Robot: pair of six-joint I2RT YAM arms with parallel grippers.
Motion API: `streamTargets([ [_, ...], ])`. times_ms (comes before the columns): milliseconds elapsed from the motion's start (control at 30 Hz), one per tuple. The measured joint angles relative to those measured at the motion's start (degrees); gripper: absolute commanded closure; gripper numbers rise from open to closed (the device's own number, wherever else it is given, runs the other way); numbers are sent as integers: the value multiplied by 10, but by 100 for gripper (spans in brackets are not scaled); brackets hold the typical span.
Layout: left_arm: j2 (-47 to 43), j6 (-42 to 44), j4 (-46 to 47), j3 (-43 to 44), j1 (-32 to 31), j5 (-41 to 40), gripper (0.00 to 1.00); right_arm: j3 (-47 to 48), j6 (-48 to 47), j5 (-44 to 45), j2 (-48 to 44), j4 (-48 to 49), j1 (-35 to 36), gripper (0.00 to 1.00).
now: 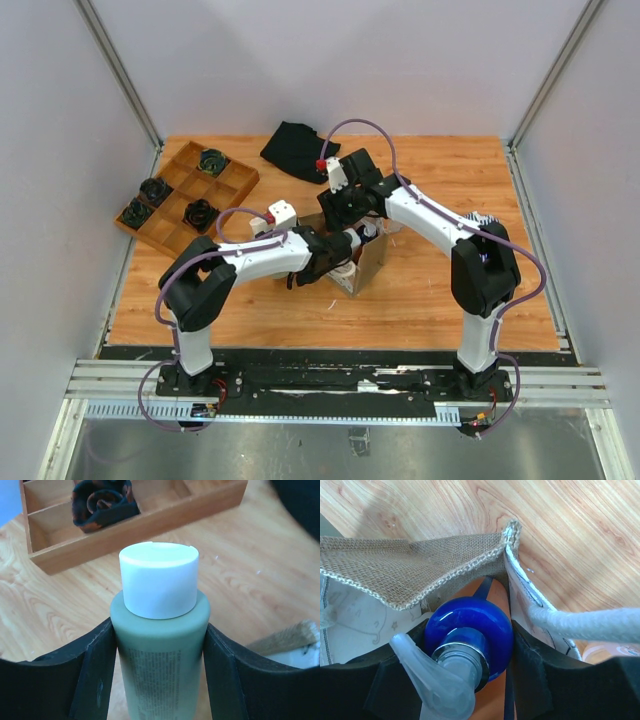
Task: Take the personal care products out of the canvas bag
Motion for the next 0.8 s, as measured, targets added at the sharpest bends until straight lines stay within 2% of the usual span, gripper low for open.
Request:
streamTargets([
  [100,8,-110,-55,19,-3,-45,99,0,0,1,0,1,0,99],
  [333,-3,-252,-122,2,1,-90,100,0,-4,2,0,0,0,99],
  [600,28,-308,-149,-71,42,-104,99,20,-20,5,6,-26,0,99],
  [800,-17,-320,-144,-125,42,-107,99,26,-30,11,6,-40,0,99],
])
